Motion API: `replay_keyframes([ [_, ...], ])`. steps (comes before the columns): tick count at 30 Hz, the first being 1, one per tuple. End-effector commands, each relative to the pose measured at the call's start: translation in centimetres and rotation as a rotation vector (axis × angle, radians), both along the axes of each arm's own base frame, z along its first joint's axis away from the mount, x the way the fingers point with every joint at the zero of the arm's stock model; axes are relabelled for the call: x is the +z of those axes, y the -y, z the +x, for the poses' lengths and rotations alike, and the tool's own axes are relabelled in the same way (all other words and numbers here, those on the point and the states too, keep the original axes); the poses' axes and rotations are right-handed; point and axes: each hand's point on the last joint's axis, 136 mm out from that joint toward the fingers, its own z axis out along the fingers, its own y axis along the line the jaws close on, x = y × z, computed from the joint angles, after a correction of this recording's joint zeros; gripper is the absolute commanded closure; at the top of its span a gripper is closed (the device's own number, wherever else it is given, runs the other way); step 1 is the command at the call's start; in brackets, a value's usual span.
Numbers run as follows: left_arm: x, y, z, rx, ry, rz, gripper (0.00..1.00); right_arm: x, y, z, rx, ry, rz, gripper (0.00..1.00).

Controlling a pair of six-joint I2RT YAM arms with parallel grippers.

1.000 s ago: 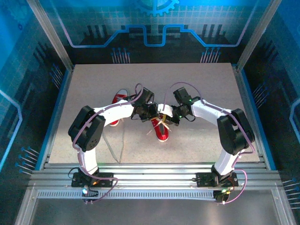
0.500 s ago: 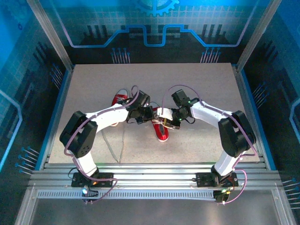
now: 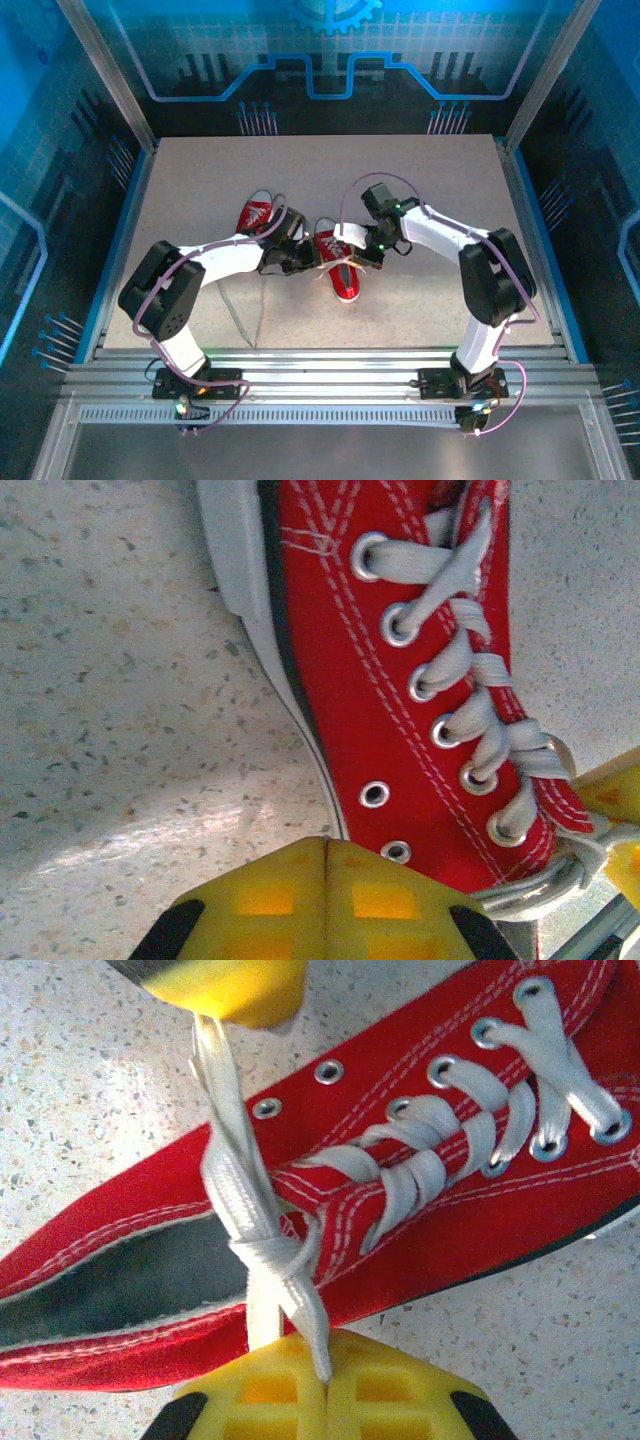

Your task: Tie the shoes

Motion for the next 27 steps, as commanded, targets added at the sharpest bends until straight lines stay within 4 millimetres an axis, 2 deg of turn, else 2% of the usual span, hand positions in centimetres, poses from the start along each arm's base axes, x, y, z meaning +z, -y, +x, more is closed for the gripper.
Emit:
replay_keyframes([
  [1,-0.5,-0.1,-0.3,-0.024,0.003,-0.032,1.00,-0.4,1.2,0.1,-0.076,-0.094,-0.048,1.00],
  [10,-1.9,-2.7,-1.1,0.025,-0.005,-0.014,1.00,-2.0,2.5,0.3,-0.133,-0.156,-0.086,1.00],
  [14,-1.8,-3.1,-1.3,0.027,0.006,-0.009,1.00,-2.1,2.5,0.5,-0.145,-0.164,-0.087,1.00],
  [16,-1.1,-3.0,-0.9,0.026,0.044,-0.009,1.00,-1.7,2.4,1.4,-0.182,-0.140,-0.090,1.00],
  [17,-0.5,-3.0,-0.6,0.019,0.064,-0.007,0.84,-0.9,2.2,1.8,-0.193,-0.127,-0.078,0.94],
  [18,0.3,-2.9,-0.4,0.008,0.083,-0.005,0.66,-0.1,2.1,2.2,-0.203,-0.114,-0.067,0.71],
  [19,1.3,-3.1,0.0,0.004,0.109,0.013,0.48,1.0,1.9,2.5,-0.216,-0.106,-0.045,0.54],
  [20,2.3,-3.4,0.3,-0.003,0.135,0.034,0.40,2.2,1.9,2.8,-0.230,-0.097,-0.015,0.47],
  [23,5.2,-5.1,1.3,0.006,0.191,0.078,0.28,6.0,2.6,3.7,-0.304,-0.063,0.085,0.39],
  [25,6.8,-6.9,1.9,0.042,0.224,0.083,0.26,8.1,3.6,4.1,-0.363,-0.040,0.128,0.38],
  [27,7.7,-8.5,2.3,0.067,0.241,0.091,0.25,9.2,4.5,4.2,-0.410,-0.018,0.128,0.38],
])
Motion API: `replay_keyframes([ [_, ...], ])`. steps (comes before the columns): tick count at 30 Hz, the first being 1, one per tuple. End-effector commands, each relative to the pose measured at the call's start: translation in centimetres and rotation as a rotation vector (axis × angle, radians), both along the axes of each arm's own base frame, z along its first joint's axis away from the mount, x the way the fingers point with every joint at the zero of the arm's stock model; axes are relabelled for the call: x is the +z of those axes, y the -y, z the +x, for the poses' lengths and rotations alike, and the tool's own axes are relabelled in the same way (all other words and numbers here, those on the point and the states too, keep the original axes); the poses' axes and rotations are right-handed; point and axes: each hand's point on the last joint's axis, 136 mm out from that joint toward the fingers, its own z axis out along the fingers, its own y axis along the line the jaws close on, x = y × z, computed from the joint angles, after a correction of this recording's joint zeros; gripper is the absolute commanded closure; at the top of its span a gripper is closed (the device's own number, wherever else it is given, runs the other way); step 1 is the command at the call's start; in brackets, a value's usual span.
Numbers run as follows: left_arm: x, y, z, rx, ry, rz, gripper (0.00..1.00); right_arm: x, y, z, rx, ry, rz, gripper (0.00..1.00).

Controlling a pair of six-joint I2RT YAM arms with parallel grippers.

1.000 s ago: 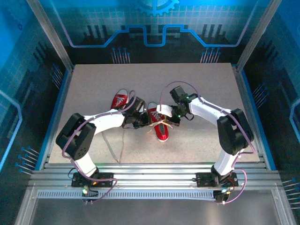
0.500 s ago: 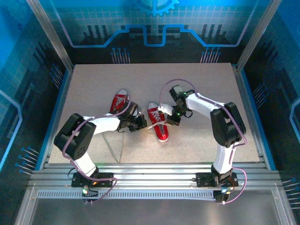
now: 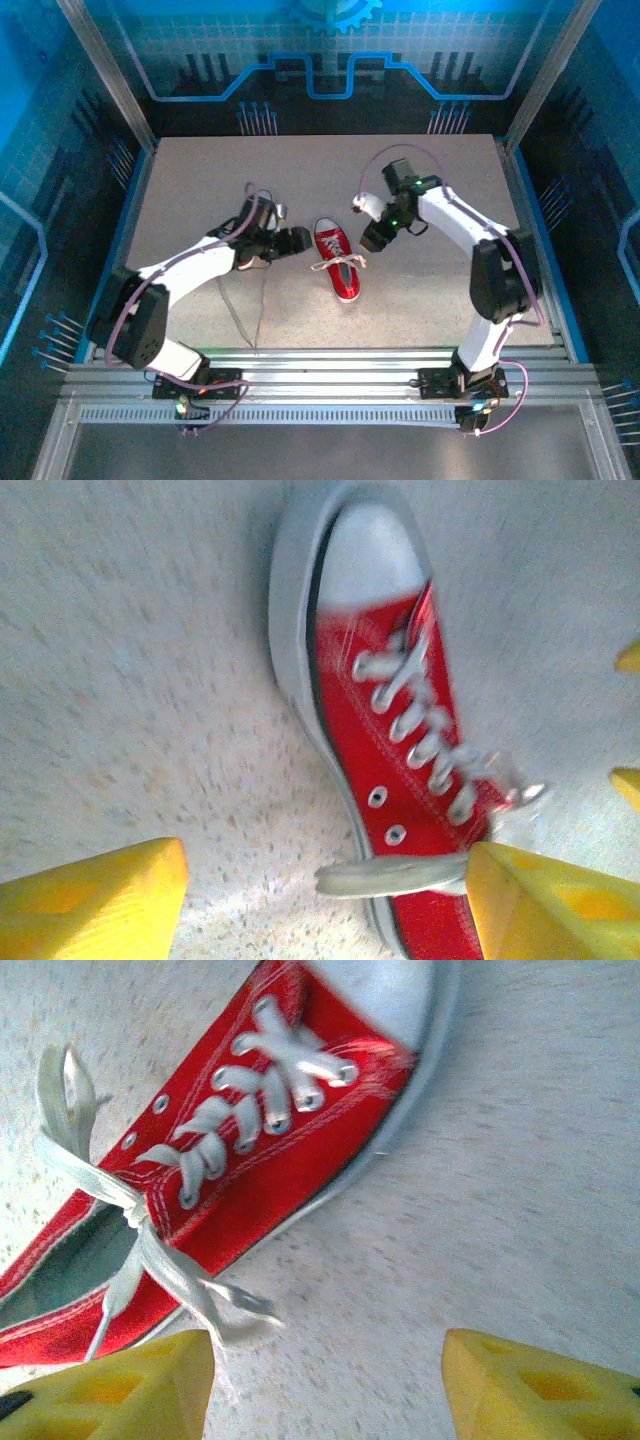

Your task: Tie the shoes

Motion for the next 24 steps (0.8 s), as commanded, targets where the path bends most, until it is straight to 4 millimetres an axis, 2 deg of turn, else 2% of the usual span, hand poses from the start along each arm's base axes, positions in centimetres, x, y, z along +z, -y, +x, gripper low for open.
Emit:
replay_keyframes([
  [1,1.7,-3.6,0.3,0.034,0.032,0.076,0.25,4.0,0.9,-0.1,-0.100,0.028,0.055,0.38],
  [6,2.4,-9.0,1.1,0.132,0.042,0.204,0.24,4.4,0.6,-0.6,-0.228,0.002,0.093,0.39],
  [9,2.6,-12.3,1.5,0.168,0.033,0.330,0.20,4.0,-1.3,-1.2,-0.254,-0.009,0.095,0.42],
  [11,2.4,-14.3,1.8,0.194,0.015,0.386,0.15,3.8,-3.9,-2.0,-0.214,-0.014,0.082,0.44],
  [15,1.4,-17.2,2.1,0.272,-0.043,0.359,0.13,2.2,-9.6,-3.3,-0.115,-0.004,0.011,0.44],
  [17,0.9,-18.0,2.4,0.276,-0.053,0.350,0.11,1.1,-12.8,-4.0,-0.066,-0.009,-0.012,0.44],
  [20,-0.2,-17.9,3.0,0.231,-0.079,0.344,0.10,-1.1,-16.5,-4.5,-0.021,-0.024,-0.044,0.44],
  [22,-1.2,-17.1,3.2,0.188,-0.113,0.317,0.11,-3.0,-17.9,-4.3,-0.018,-0.049,-0.073,0.45],
  [24,-2.1,-16.4,3.3,0.159,-0.138,0.280,0.13,-4.8,-18.4,-4.1,-0.025,-0.080,-0.104,0.46],
])
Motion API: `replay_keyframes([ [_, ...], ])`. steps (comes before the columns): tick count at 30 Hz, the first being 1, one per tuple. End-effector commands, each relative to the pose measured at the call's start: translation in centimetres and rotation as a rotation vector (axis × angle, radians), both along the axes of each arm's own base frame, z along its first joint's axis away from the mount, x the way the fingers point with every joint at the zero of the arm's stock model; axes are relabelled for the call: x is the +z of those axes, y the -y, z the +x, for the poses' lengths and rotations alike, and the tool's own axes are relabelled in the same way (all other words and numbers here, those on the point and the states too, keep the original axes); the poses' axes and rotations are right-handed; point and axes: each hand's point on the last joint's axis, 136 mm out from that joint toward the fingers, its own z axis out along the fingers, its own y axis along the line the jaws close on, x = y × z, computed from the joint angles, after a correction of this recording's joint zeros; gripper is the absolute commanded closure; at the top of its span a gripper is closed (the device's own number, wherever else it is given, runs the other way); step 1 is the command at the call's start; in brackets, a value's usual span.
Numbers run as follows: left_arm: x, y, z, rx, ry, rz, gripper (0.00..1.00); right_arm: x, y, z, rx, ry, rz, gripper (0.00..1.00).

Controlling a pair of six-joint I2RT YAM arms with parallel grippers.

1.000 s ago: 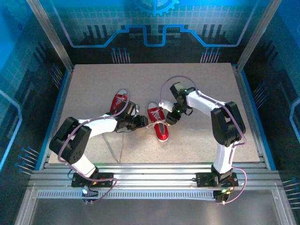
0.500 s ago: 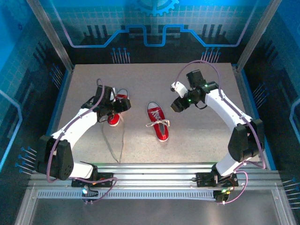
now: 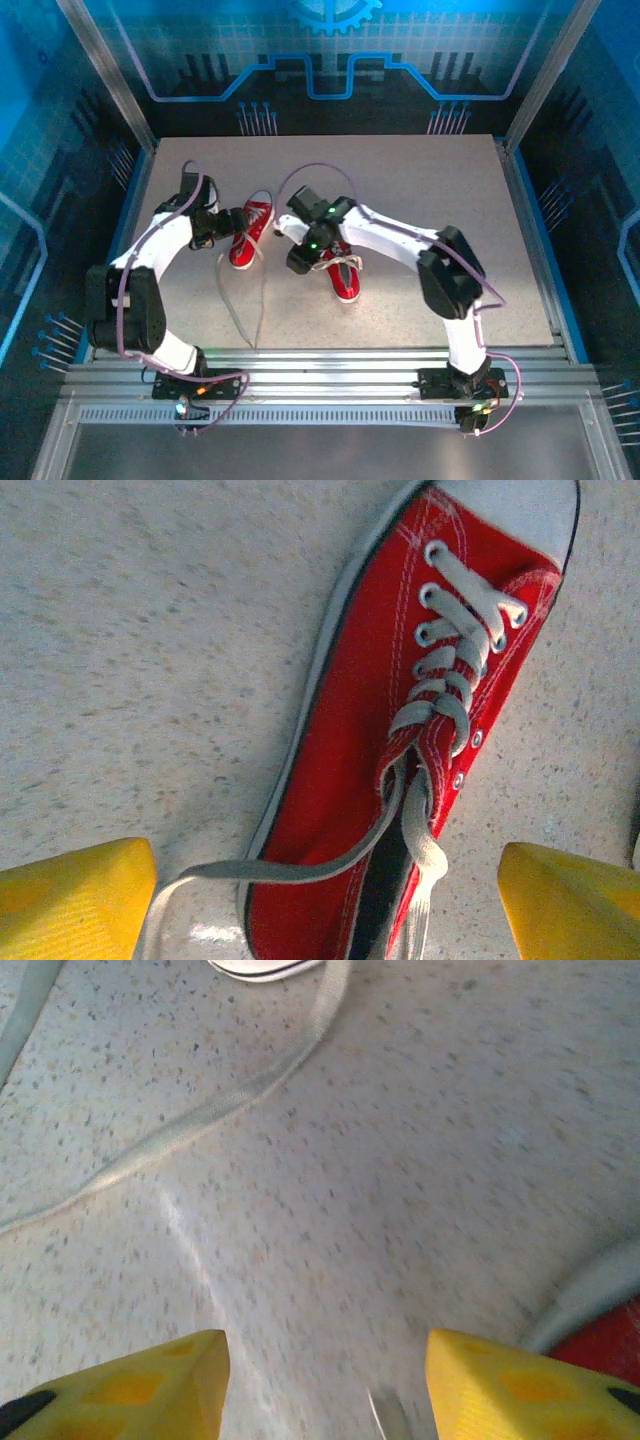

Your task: Tie the shoes

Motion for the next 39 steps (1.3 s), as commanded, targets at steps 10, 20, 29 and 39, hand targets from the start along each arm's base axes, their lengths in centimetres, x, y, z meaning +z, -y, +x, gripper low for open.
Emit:
replay_keyframes([
  [10,-2.6,7.3,-1.0,-0.199,-0.093,-0.204,0.27,-6.7,6.5,3.6,-0.178,-0.070,-0.246,0.48],
  [20,-3.1,14.6,-3.2,-0.282,-0.137,-0.266,0.33,-6.4,14.2,5.6,-0.304,-0.061,-0.288,0.48],
  [29,0.4,16.5,-3.4,-0.324,-0.041,-0.216,0.31,-1.8,13.6,5.8,-0.301,0.020,-0.195,0.46],
  [39,3.1,6.8,-3.7,-0.061,0.056,-0.197,0.24,0.2,5.2,3.9,-0.206,0.023,-0.056,0.45],
])
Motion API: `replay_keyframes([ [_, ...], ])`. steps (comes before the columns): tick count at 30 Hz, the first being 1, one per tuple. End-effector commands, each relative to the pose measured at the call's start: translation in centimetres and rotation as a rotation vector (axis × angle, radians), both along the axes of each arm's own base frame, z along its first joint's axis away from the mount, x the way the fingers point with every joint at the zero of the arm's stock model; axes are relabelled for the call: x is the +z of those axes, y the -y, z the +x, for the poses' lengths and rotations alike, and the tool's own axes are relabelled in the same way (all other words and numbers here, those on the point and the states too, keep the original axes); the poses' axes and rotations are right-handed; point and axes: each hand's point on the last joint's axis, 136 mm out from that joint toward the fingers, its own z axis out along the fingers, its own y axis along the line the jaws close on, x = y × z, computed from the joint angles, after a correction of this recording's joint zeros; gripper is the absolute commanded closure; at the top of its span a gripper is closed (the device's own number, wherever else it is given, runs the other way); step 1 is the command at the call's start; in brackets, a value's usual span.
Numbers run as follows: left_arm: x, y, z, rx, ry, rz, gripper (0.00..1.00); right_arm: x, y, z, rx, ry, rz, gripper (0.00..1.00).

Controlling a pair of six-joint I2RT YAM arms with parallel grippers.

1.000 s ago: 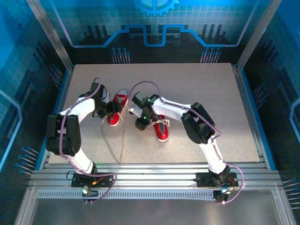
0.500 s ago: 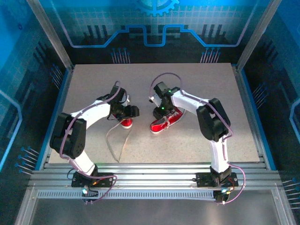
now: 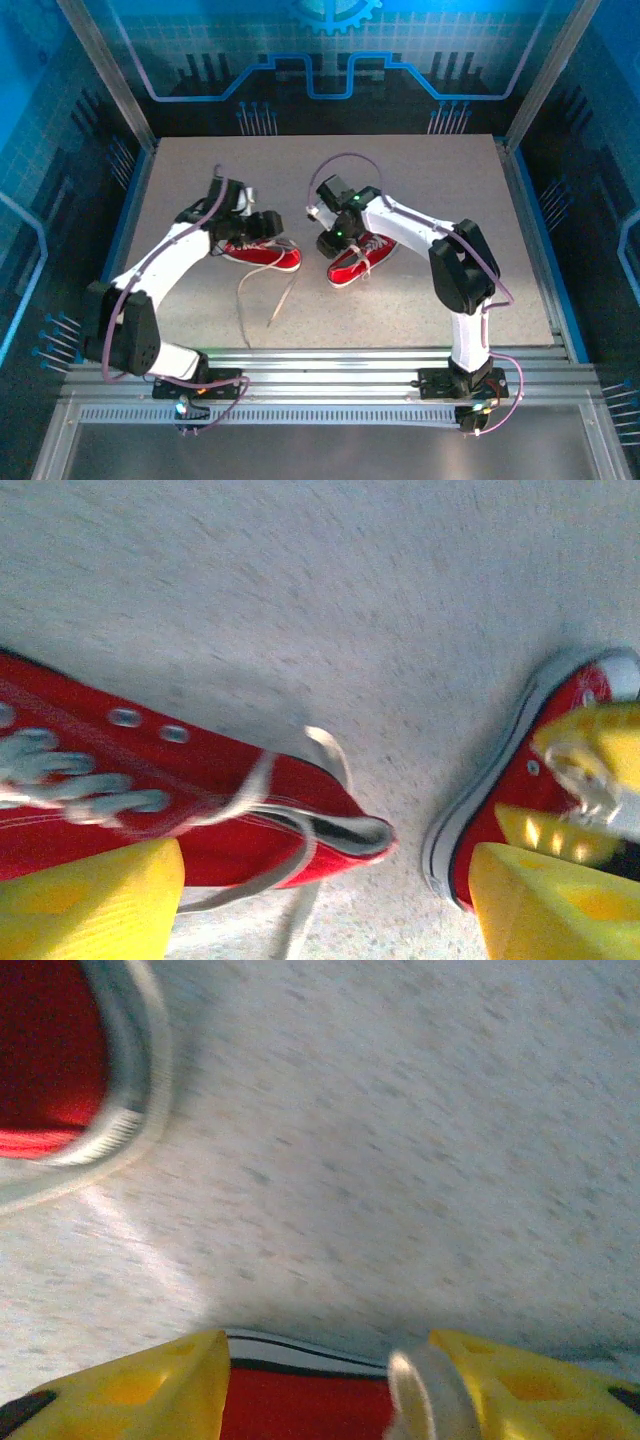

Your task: Tie the shoes

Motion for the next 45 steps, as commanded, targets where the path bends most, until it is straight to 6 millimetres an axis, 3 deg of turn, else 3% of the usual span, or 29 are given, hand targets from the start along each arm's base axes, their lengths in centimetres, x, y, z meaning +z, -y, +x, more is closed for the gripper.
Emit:
replay_keyframes([
  [1,-1.5,-3.9,-1.7,0.121,-0.053,-0.017,0.24,0.6,-3.9,-0.6,0.035,-0.030,0.082,0.45],
  [4,-2.8,-6.3,-2.4,0.194,-0.083,-0.063,0.25,-0.6,-6.2,-0.4,0.059,-0.063,0.106,0.44],
  [8,-4.7,-8.0,-2.8,0.270,-0.122,-0.156,0.27,-1.9,-8.4,0.1,0.070,-0.103,0.144,0.44],
  [13,-6.9,-8.2,-2.4,0.285,-0.154,-0.194,0.30,-3.5,-10.1,0.5,0.102,-0.131,0.172,0.43],
  [17,-8.0,-7.6,-1.1,0.256,-0.156,-0.232,0.35,-3.9,-11.1,-0.7,0.184,-0.187,0.223,0.44],
  [20,-8.5,-6.8,0.1,0.215,-0.158,-0.238,0.39,-3.7,-11.6,-2.3,0.236,-0.248,0.270,0.57],
  [23,-8.4,-5.4,1.5,0.155,-0.156,-0.239,0.44,-3.1,-11.4,-3.8,0.256,-0.282,0.295,0.85],
  [27,-8.2,-2.9,3.0,0.074,-0.148,-0.226,0.44,-1.6,-11.2,-5.6,0.247,-0.290,0.329,0.90],
  [35,-8.5,-0.2,3.8,-0.026,-0.155,-0.214,0.38,-0.7,-12.7,-8.9,0.250,-0.335,0.376,0.78],
  [37,-8.2,0.0,3.7,-0.045,-0.155,-0.209,0.36,-0.6,-13.2,-9.7,0.259,-0.342,0.382,0.69],
  [41,-7.1,-0.8,3.2,-0.050,-0.138,-0.164,0.29,0.7,-13.7,-10.2,0.272,-0.319,0.396,0.50],
  [45,-5.0,-2.9,2.1,-0.011,-0.113,-0.096,0.22,3.7,-12.7,-10.2,0.281,-0.247,0.383,0.45],
])
